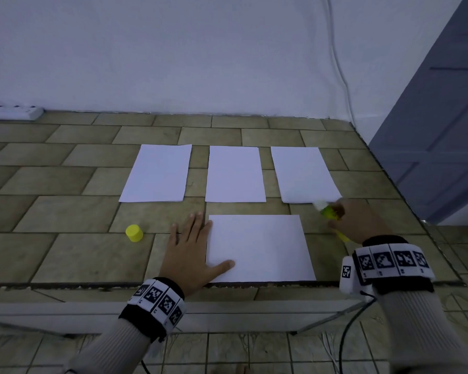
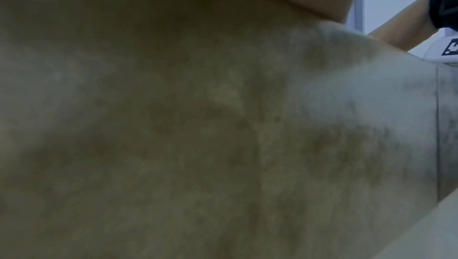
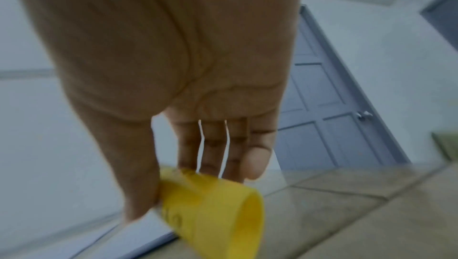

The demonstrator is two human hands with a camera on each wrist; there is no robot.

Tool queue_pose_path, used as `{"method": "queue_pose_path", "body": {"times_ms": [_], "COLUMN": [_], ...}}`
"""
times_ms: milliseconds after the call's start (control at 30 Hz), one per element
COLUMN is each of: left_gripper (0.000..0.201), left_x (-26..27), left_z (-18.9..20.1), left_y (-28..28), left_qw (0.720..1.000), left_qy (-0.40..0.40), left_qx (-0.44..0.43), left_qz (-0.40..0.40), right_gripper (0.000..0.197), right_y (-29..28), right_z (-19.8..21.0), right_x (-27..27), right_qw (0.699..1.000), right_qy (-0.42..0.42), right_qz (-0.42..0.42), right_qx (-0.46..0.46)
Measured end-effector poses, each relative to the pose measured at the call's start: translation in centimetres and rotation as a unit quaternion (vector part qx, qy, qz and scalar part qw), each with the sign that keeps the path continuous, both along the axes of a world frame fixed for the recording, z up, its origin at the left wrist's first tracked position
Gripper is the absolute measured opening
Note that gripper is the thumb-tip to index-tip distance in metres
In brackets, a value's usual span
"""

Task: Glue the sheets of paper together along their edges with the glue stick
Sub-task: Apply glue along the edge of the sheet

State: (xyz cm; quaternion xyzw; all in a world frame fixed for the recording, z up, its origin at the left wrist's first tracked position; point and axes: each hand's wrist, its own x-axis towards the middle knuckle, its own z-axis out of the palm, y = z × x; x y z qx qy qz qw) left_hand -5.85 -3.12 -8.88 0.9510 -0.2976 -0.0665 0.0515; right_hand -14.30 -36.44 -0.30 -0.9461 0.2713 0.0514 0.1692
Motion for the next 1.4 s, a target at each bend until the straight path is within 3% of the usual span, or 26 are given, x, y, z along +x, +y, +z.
{"method": "queue_pose_path", "body": {"times_ms": [167, 400, 467, 500, 567, 667, 733, 833, 933, 1133, 1400], "left_gripper": [0.121, 0.116, 0.116, 0.116, 0.114, 0.114, 0.114, 0.114, 0.114, 0.112, 0.114], "left_x": [-0.1, 0.1, 0.1, 0.1, 0.1, 0.2, 0.2, 0.1, 0.0, -0.1, -0.1], "left_z": [0.1, -0.2, -0.2, -0.2, -0.3, -0.4, -0.4, -0.4, -0.3, 0.1, 0.0], "left_y": [0.0, 0.1, 0.1, 0.1, 0.1, 0.2, 0.2, 0.1, 0.1, 0.0, 0.1], "left_qw": [1.0, 1.0, 1.0, 1.0, 1.0, 1.0, 1.0, 1.0, 1.0, 1.0, 1.0], "left_qy": [-0.006, -0.009, -0.008, -0.008, -0.009, -0.009, -0.009, -0.007, -0.002, 0.008, 0.008], "left_qx": [0.006, 0.011, 0.007, 0.005, 0.004, 0.012, 0.009, 0.007, 0.006, 0.016, 0.01], "left_qz": [-0.006, -0.014, -0.017, -0.019, -0.02, -0.021, -0.022, -0.019, -0.015, -0.006, -0.011], "right_gripper": [0.041, 0.045, 0.031, 0.022, 0.027, 0.026, 0.021, 0.011, 0.031, 0.078, 0.066], "right_y": [-2.0, -3.1, -3.1, -2.9, -2.1, 0.2, 2.1, 4.3, 4.4, 2.7, 1.9], "right_z": [-0.8, -1.6, -1.5, -1.3, -1.4, -1.5, -1.1, -0.2, -0.9, -3.3, -3.7], "right_x": [0.4, 0.3, 0.1, -0.1, -0.7, -0.6, 0.6, 3.6, 6.9, 10.2, 10.6], "right_qw": [0.98, 0.966, 0.969, 0.974, 0.985, 0.99, 0.995, 0.996, 0.995, 0.993, 0.992], "right_qy": [-0.127, -0.148, -0.128, -0.092, 0.007, 0.079, 0.067, -0.05, -0.087, 0.08, 0.087], "right_qz": [-0.134, -0.193, -0.196, -0.193, -0.17, -0.108, -0.038, 0.015, 0.009, -0.085, -0.086], "right_qx": [0.076, 0.084, 0.083, 0.072, 0.03, 0.042, 0.07, 0.078, 0.043, -0.005, -0.029]}}
